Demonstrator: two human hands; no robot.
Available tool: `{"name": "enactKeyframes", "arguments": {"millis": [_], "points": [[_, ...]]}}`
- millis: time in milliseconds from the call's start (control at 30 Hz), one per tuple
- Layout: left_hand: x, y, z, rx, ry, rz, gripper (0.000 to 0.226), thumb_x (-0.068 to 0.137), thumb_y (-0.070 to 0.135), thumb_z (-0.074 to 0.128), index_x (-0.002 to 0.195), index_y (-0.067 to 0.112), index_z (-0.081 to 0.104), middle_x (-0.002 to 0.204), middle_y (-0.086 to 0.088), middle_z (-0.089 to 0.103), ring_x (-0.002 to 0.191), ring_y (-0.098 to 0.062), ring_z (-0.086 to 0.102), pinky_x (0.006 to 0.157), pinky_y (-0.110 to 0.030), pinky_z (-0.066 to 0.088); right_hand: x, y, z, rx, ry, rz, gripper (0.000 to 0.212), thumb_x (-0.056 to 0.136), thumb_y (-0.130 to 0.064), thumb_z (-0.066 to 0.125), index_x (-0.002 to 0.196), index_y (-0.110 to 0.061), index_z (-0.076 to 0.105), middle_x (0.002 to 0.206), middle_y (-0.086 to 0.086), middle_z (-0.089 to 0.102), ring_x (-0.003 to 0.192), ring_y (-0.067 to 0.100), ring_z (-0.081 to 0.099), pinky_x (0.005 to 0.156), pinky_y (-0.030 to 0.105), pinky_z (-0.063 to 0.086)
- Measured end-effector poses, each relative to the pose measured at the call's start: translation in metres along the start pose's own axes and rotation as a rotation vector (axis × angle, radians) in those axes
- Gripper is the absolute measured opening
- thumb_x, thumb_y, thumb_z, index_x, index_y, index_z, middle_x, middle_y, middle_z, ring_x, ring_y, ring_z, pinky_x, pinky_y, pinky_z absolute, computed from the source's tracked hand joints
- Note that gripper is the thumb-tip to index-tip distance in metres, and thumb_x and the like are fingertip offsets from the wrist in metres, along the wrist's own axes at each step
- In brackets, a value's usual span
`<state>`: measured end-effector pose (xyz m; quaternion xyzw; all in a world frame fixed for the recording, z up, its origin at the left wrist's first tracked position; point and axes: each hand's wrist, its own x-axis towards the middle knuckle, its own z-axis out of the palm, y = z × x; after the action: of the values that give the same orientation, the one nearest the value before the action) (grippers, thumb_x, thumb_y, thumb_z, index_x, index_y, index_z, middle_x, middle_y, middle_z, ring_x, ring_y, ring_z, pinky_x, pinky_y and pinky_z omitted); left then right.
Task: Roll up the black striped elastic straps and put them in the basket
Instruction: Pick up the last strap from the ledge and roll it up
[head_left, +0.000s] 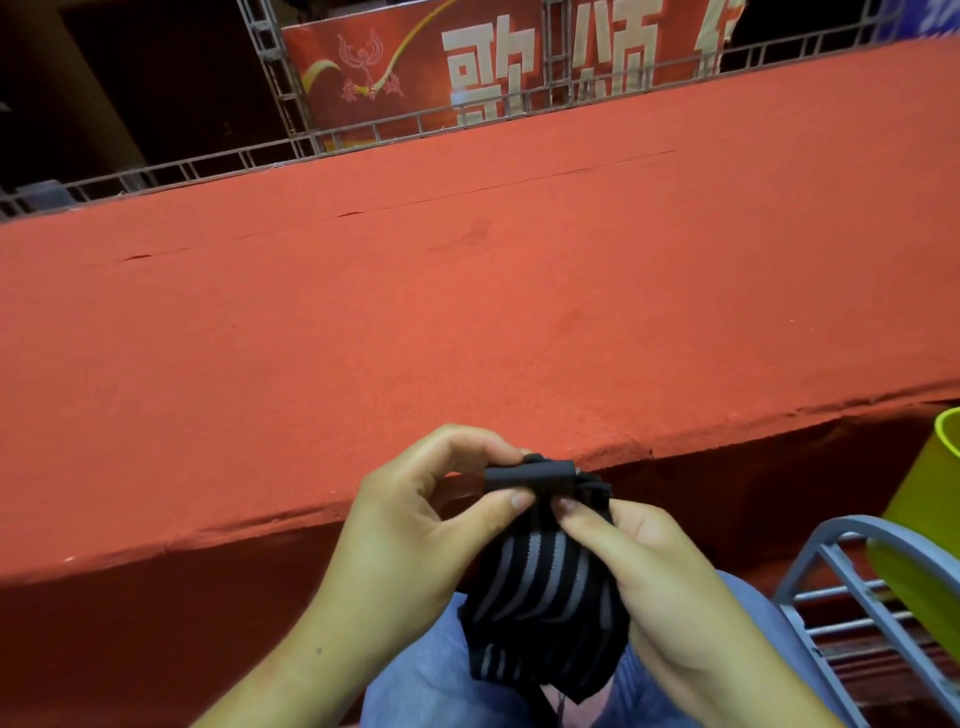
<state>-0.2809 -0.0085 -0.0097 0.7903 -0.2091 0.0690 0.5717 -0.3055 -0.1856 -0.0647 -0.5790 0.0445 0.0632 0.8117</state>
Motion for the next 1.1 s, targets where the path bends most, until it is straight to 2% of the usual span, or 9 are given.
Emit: {"name": "enactKeyframes", "arguments": {"millis": [233,367,500,667,733,833,900,1000,1100], "points": [[-0.003,-0.003,0.003,0.042,0.008,0.051,0.036,0.079,-0.006,0.081,0.083,0.027,0.068,0.109,0.01,0.077,0.11,-0.012,0.072,0.096,-0.031,0.056,0.0,-0.008,-0.001,0.208,-0.074,0.061,0.036,0.089,-0.028,0.059,0.103,-0.004,0.082,0.108,0.026,0.077,0.102,0.034,0.077,0.084,0.034,0.062],[-0.003,-0.005,0.002,0.12,-0.016,0.098,0.039,0.078,-0.009,0.08,0.08,0.028,0.067,0.121,0.014,0.073,0.121,-0.01,0.066,0.1,-0.031,0.053,-0.001,-0.015,0.0,0.299,-0.088,0.06,0.042,0.088,-0.036,0.056,0.104,-0.008,0.084,0.111,0.022,0.078,0.1,0.031,0.078,0.078,0.035,0.064],[-0.003,-0.008,0.003,0.18,-0.068,0.126,0.041,0.076,-0.012,0.076,0.08,0.028,0.066,0.132,0.015,0.065,0.134,-0.007,0.056,0.106,-0.027,0.046,-0.005,-0.015,0.0,0.17,-0.147,-0.019,0.038,0.093,-0.042,0.072,0.117,-0.014,0.079,0.119,0.021,0.076,0.114,0.037,0.073,0.097,0.041,0.061],[-0.005,-0.012,0.001,0.192,-0.19,0.097,0.027,0.086,0.005,0.078,0.095,0.028,0.067,0.138,0.016,0.059,0.143,-0.008,0.045,0.109,-0.028,0.044,-0.003,-0.011,-0.005,0.046,-0.037,-0.097,0.027,0.086,-0.024,0.075,0.112,-0.017,0.08,0.114,0.015,0.079,0.11,0.033,0.075,0.098,0.046,0.056],[-0.006,-0.014,0.0,0.1,-0.195,0.034,0.023,0.089,0.015,0.076,0.106,0.028,0.067,0.134,0.011,0.063,0.136,-0.014,0.054,0.105,-0.031,0.049,-0.003,-0.013,-0.009,0.012,-0.03,-0.125,0.026,0.091,-0.02,0.072,0.115,-0.015,0.078,0.115,0.014,0.079,0.11,0.033,0.075,0.1,0.048,0.055],[-0.003,-0.014,-0.002,-0.071,-0.122,-0.126,0.037,0.084,0.024,0.078,0.117,0.032,0.064,0.112,0.001,0.073,0.107,-0.013,0.07,0.091,-0.027,0.055,-0.004,-0.015,-0.012,-0.069,-0.029,-0.158,0.026,0.094,-0.018,0.071,0.118,-0.013,0.077,0.116,0.012,0.079,0.111,0.031,0.075,0.103,0.052,0.054],[-0.001,-0.013,-0.002,-0.093,-0.142,-0.175,0.04,0.082,0.026,0.079,0.119,0.033,0.066,0.104,-0.003,0.074,0.089,-0.016,0.07,0.083,-0.03,0.058,-0.006,-0.015,-0.012,-0.116,-0.035,-0.181,0.026,0.092,-0.021,0.073,0.117,-0.016,0.077,0.116,0.008,0.08,0.112,0.026,0.075,0.102,0.049,0.054],[-0.001,-0.01,-0.003,0.001,-0.185,-0.149,0.029,0.086,0.028,0.076,0.114,0.033,0.073,0.103,-0.008,0.074,0.08,-0.023,0.065,0.081,-0.053,0.056,-0.006,-0.016,-0.01,-0.166,-0.028,-0.214,0.022,0.089,-0.022,0.074,0.111,-0.023,0.079,0.113,0.003,0.08,0.11,0.02,0.076,0.099,0.043,0.055],[-0.001,-0.009,-0.004,-0.033,-0.214,-0.162,0.027,0.092,0.015,0.077,0.112,0.034,0.073,0.103,-0.002,0.076,0.08,-0.015,0.062,0.079,-0.046,0.057,-0.007,-0.018,-0.01,-0.203,-0.044,-0.224,0.021,0.089,-0.024,0.075,0.108,-0.03,0.079,0.11,0.0,0.081,0.106,0.017,0.077,0.096,0.04,0.057]]}}
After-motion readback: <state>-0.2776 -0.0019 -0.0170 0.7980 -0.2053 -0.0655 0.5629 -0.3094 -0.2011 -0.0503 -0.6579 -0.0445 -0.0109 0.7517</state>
